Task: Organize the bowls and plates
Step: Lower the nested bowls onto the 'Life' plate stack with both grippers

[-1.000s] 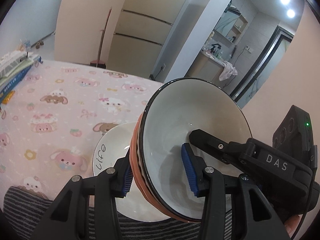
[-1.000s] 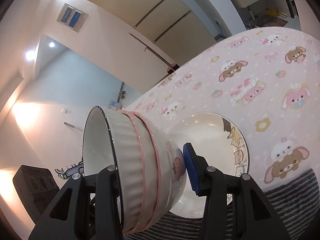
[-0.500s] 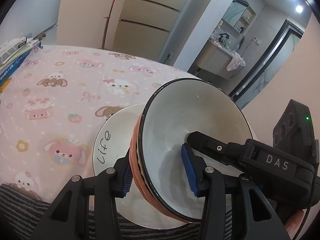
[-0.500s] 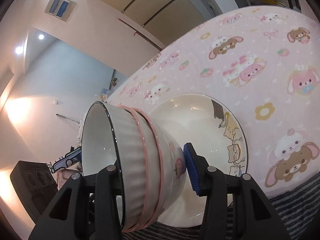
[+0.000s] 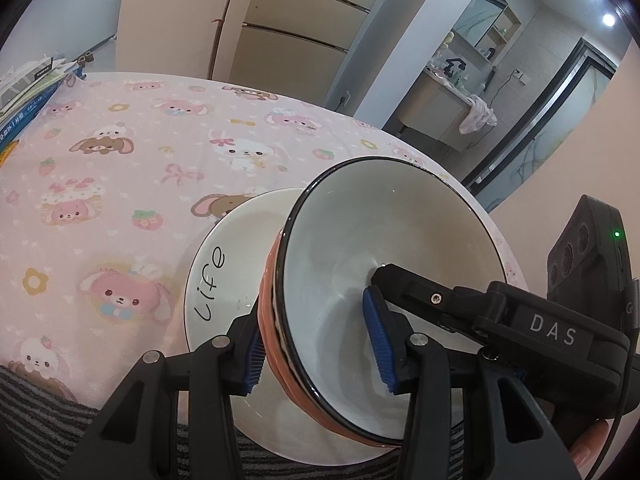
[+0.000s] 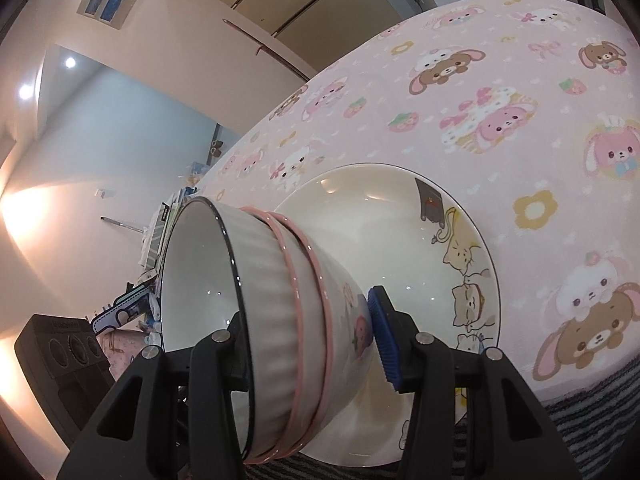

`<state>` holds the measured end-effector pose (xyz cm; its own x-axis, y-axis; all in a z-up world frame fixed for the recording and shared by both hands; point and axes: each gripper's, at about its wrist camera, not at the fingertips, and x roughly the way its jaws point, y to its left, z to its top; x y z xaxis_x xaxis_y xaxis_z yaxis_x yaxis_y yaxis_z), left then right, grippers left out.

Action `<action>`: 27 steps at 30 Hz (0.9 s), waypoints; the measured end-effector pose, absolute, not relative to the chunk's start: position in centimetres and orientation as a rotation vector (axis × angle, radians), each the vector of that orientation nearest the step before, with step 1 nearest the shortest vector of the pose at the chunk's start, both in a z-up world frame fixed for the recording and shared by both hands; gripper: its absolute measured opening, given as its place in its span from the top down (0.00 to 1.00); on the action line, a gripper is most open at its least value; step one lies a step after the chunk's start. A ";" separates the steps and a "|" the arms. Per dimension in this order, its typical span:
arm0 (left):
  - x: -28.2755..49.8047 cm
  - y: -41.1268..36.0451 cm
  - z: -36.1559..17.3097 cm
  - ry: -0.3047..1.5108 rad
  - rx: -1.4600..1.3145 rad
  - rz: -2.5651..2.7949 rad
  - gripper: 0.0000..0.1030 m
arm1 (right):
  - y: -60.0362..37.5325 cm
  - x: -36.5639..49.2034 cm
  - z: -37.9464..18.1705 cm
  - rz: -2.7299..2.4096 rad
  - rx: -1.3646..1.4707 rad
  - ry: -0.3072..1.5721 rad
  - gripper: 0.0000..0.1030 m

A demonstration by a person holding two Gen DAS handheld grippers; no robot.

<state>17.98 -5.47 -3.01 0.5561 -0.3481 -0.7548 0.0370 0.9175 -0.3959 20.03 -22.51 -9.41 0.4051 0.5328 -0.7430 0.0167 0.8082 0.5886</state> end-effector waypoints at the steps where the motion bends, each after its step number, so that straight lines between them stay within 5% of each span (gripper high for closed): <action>1: 18.1 -5.4 -3.1 0.962 -0.359 -0.229 0.54 | -22.5 20.1 -9.5 0.346 0.567 1.124 0.55; 27: 18.5 -6.3 -3.9 0.962 -0.284 -0.215 0.54 | -21.7 20.1 -9.4 0.297 0.432 1.112 0.54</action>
<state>18.47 -6.32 -3.86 0.5556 -0.3046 -0.7736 0.0542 0.9418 -0.3319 20.06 -21.69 -9.44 0.4169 0.4393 -0.7957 -0.0160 0.8789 0.4768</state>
